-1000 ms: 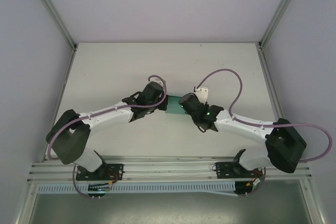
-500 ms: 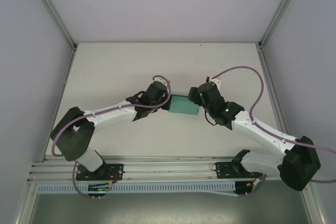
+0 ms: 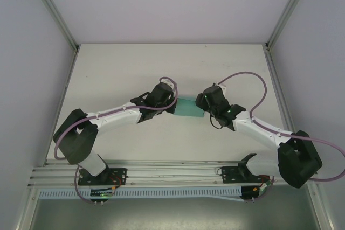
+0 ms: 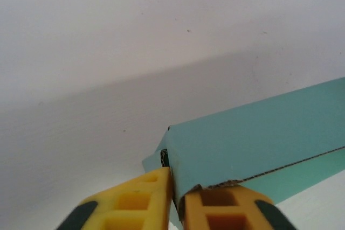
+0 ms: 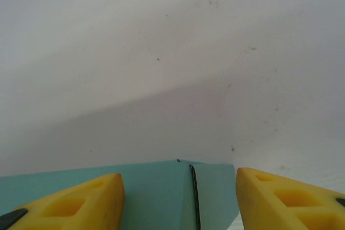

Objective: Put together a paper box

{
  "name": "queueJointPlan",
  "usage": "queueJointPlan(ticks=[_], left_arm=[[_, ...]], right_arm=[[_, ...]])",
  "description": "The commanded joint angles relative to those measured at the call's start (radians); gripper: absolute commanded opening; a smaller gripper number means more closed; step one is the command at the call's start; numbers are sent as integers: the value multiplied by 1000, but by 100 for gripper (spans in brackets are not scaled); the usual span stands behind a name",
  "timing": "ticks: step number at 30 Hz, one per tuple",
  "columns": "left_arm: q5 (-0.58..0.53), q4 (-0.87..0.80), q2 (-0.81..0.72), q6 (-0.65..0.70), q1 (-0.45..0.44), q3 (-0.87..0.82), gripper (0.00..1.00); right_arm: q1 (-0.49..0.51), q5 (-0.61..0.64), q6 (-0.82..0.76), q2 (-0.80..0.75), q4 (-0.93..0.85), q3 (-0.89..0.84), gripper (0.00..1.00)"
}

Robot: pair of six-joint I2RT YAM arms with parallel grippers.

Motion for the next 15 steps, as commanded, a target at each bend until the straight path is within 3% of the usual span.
queueJointPlan(ticks=[1,7,15], left_arm=[[62,-280,34,64,-16,-31,23],[107,-299,-12,138,-16,46,40],[215,-311,-72,213,-16,73,72]], right_arm=[[-3,-44,48,30,-8,-65,55],[1,-56,93,37,32,-113,50],[1,-39,108,33,28,-120,46]])
